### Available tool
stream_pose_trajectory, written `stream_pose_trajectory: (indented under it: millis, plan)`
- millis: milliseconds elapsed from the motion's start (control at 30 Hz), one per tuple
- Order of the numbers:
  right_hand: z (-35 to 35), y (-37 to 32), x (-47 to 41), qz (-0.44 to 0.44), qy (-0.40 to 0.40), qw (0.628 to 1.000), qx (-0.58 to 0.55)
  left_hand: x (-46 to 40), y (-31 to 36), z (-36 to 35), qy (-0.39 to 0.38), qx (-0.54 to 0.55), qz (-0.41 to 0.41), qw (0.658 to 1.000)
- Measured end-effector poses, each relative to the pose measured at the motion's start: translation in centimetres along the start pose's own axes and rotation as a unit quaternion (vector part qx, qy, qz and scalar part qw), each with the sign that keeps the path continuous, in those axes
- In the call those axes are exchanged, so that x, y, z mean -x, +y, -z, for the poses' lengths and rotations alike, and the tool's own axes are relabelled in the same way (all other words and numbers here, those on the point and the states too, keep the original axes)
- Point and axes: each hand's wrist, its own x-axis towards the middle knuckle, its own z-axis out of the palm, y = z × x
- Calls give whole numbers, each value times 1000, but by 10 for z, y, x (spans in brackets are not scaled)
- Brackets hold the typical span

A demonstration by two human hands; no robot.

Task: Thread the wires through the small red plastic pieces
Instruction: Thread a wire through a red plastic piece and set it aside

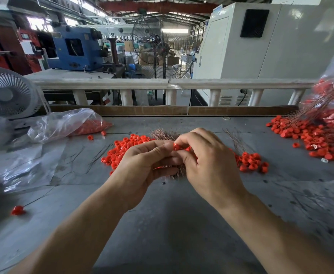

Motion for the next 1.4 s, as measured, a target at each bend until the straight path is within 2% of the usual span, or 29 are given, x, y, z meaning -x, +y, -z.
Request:
stream_pose_trajectory:
  millis: [533, 767, 1167, 1400]
  plan:
    - [0, 1, -2, 37, 27, 999, -6, 0, 0, 2, -17, -20, -15, 1000]
    - [-1, 1, -1, 32, -13, 999, -36, -4, -2, 8, 5, -12, -49, 999]
    - [-8, 8, 0, -9, 4, 988, -151, -4, -3, 7, 24, -14, -43, 999]
    - [-10, 8, 1, -35, -19, 985, -170, -4, -3, 9, 68, -42, -82, 993]
